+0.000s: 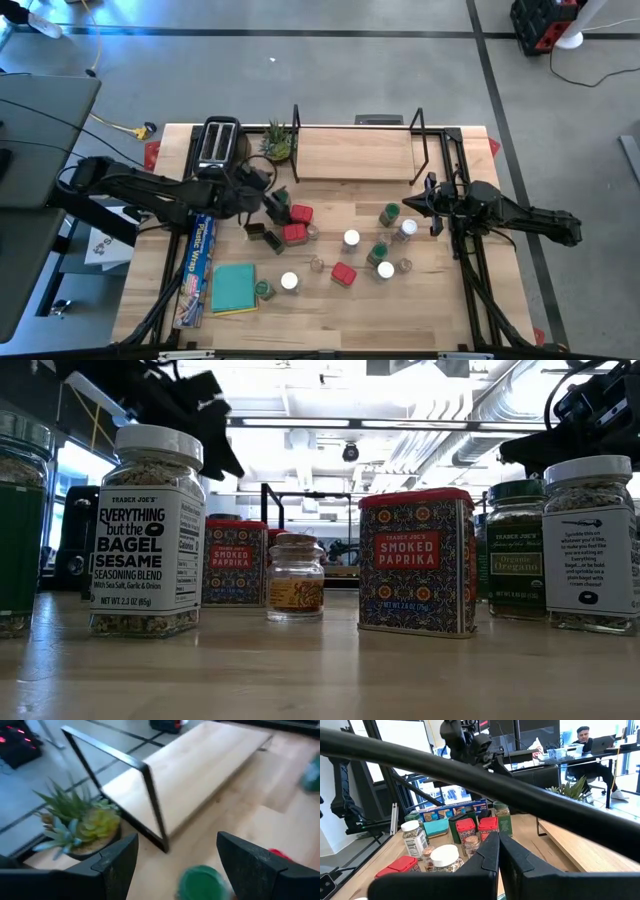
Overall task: Shelf spices
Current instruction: Put the top left green seasoning bottle on the shelf
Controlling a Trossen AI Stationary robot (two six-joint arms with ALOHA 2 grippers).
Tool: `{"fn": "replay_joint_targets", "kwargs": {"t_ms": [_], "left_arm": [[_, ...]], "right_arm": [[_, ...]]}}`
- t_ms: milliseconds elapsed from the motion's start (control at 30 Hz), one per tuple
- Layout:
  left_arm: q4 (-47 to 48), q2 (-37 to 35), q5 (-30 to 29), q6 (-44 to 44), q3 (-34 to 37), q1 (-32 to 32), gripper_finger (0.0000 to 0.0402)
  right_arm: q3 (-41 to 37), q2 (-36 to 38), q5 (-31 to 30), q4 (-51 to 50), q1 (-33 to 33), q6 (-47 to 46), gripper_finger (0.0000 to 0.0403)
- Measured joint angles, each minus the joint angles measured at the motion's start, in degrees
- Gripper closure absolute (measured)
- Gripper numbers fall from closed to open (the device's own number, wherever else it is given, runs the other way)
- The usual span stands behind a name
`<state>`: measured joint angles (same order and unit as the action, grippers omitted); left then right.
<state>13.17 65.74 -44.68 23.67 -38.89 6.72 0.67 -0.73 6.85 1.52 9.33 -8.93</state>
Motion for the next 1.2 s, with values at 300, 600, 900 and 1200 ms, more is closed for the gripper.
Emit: {"fn": "replay_joint_targets", "kwargs": {"t_ms": [300,600,900,1200], "left_arm": [[4.7,3.9,-7.2,14.3,0.0,6.6,0.0135],[-2.0,14.0,-7.5,24.8,0.0,7.4,0.0135],[-4.0,19.5,-13.0,25.3,-0.2,7.2,0.0135],[-4.2,19.7,-13.1,18.8,-0.2,7.2,0.0135]], "right_arm": [[0.0,0.0,0.0,0.0,0.0,0.0,0.0403],[0.0,0.0,0.0,0.0,0.0,0.0,0.0403],[0.0,0.0,0.0,0.0,0.0,0.0,0.0403],[0.0,0.0,0.0,0.0,0.0,0.0,0.0403]]}}
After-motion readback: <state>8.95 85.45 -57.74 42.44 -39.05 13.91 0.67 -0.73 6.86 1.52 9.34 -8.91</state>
